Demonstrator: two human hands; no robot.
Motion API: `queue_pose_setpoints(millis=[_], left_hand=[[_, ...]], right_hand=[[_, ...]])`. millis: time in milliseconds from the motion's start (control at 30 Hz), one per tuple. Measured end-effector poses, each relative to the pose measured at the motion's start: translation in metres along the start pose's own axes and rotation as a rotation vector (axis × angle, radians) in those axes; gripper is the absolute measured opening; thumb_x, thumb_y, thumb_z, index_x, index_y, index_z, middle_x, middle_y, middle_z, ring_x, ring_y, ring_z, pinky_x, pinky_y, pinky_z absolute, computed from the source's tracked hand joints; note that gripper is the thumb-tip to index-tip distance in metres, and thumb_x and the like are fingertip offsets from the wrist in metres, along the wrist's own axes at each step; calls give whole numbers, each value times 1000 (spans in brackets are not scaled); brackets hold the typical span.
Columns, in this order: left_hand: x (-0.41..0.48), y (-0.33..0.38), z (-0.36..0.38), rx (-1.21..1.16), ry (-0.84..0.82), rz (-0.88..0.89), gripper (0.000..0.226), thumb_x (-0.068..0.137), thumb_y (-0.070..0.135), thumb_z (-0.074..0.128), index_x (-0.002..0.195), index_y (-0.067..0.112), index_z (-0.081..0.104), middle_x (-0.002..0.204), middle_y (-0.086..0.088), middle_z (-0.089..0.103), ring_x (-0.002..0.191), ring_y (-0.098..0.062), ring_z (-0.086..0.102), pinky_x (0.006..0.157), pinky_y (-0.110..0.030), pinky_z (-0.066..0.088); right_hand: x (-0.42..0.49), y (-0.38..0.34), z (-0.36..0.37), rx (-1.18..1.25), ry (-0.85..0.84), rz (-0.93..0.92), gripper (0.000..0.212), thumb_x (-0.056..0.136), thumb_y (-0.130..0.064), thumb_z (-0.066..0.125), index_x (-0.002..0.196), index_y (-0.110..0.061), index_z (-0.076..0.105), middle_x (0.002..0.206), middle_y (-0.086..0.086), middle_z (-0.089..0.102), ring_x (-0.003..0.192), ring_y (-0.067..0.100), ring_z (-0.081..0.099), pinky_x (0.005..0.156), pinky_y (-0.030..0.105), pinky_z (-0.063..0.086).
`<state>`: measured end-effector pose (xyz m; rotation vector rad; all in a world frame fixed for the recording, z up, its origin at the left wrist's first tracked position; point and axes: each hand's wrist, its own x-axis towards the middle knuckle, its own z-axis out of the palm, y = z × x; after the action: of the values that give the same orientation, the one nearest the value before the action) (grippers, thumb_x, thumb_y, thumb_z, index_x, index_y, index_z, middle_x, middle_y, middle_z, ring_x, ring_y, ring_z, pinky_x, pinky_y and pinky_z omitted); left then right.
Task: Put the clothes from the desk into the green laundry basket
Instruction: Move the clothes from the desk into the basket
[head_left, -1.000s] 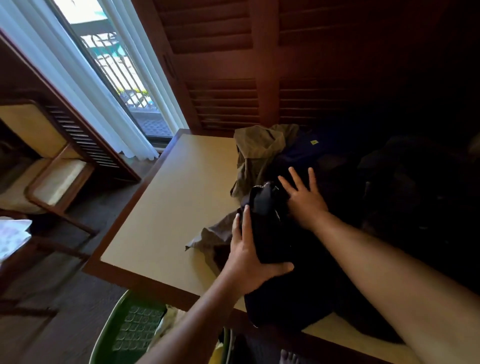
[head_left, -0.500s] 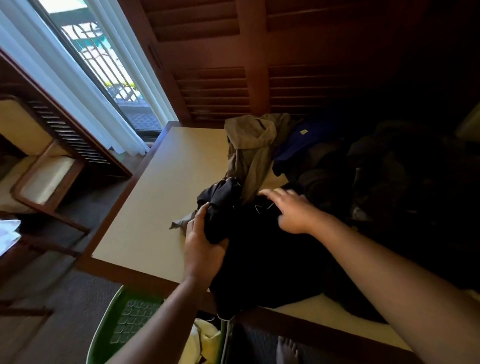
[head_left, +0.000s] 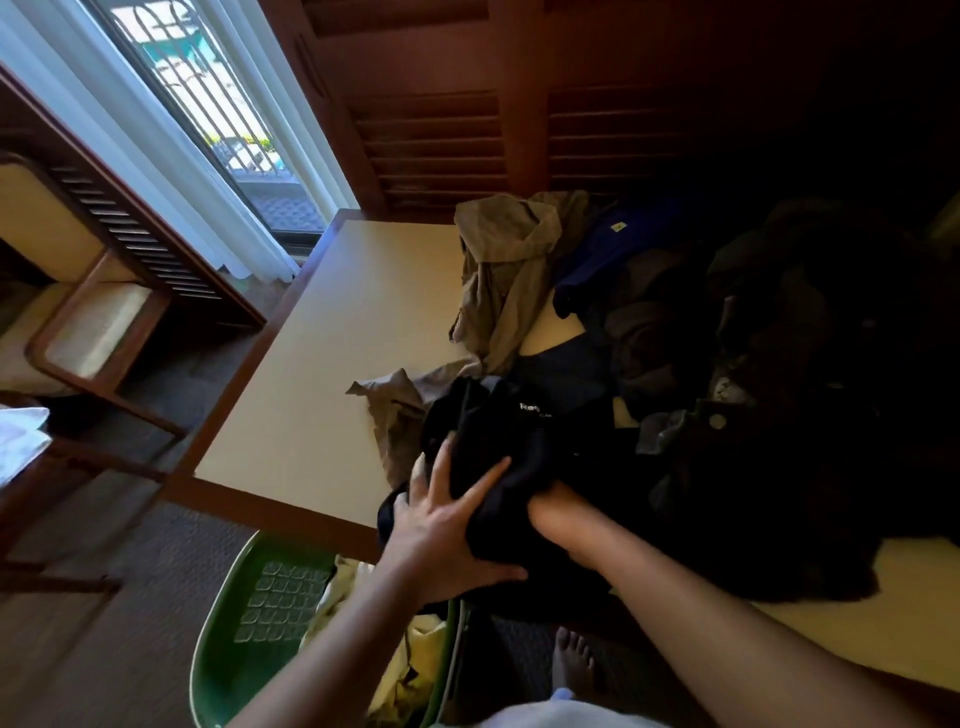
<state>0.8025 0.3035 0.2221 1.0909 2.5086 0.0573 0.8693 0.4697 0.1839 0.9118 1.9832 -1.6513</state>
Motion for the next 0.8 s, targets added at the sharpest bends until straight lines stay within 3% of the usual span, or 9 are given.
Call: queue_pose_setpoints(millis=[133, 233, 367, 400, 467, 533, 633, 733, 800], left_hand=[[16, 10, 12, 101, 5, -89, 114, 70, 68, 75, 152, 56, -3, 166, -8, -15, 149, -49, 8, 109, -64, 38], [24, 9, 14, 89, 120, -98, 91, 76, 53, 74, 149, 46, 21, 162, -10, 17, 138, -43, 37, 91, -51, 54], [25, -3, 11, -36, 299, -124, 68, 78, 39, 73, 141, 36, 45, 137, -3, 50, 111, -33, 60, 68, -40, 55], [22, -7, 9, -96, 341, -127, 64, 78, 35, 73, 138, 34, 50, 129, -2, 54, 103, -33, 63, 65, -40, 57], [15, -19, 2, -234, 415, -129, 56, 78, 27, 75, 131, 31, 57, 119, 0, 59, 92, -32, 66, 62, -41, 59], [7, -31, -9, -349, 472, -113, 48, 78, 21, 76, 124, 28, 61, 117, 1, 60, 91, -29, 66, 65, -41, 60], [-8, -45, -32, -486, 614, -136, 38, 77, 12, 77, 111, 22, 66, 109, 2, 60, 90, -24, 63, 69, -38, 57], [-17, -55, -53, -591, 829, -233, 39, 76, 6, 81, 111, 14, 67, 106, -1, 58, 89, -14, 55, 77, -24, 46], [-22, -60, -63, -629, 932, -283, 40, 75, 5, 81, 113, 11, 68, 107, -4, 56, 90, -10, 53, 79, -17, 41]], right_hand=[[-24, 14, -19, -499, 204, -359, 38, 84, -15, 53, 120, -8, 66, 123, 11, 65, 124, 30, 56, 104, 31, 42], [-29, 37, -37, -953, 465, -624, 66, 75, -36, 56, 135, -9, 60, 140, 12, 56, 141, 34, 39, 120, 51, 26], [-36, 59, -64, -1277, 301, -398, 116, 72, -89, 34, 159, -16, 11, 168, 12, -2, 154, 36, -10, 123, 56, -3], [-35, 65, -66, -1336, 272, -363, 119, 70, -92, 33, 158, -16, 8, 167, 13, -6, 154, 37, -12, 123, 57, -6], [-35, 70, -63, -1386, 307, -353, 93, 85, -71, 50, 157, -18, 25, 167, 15, 12, 155, 37, -1, 123, 54, -7], [-37, 59, -53, -1212, 504, -426, 57, 90, -31, 62, 145, -24, 48, 153, 8, 45, 150, 33, 26, 124, 48, 0], [-43, 13, -23, -605, 733, -520, 48, 80, -12, 63, 124, -31, 55, 124, -7, 63, 127, 20, 54, 117, 54, 22], [-50, -54, 13, 184, 444, -604, 45, 90, -6, 52, 127, -31, 47, 120, -5, 63, 113, 12, 61, 99, 43, 49], [-47, -83, 30, 468, 184, -564, 44, 99, -6, 52, 133, -32, 43, 126, -5, 60, 116, 10, 61, 94, 30, 53]])
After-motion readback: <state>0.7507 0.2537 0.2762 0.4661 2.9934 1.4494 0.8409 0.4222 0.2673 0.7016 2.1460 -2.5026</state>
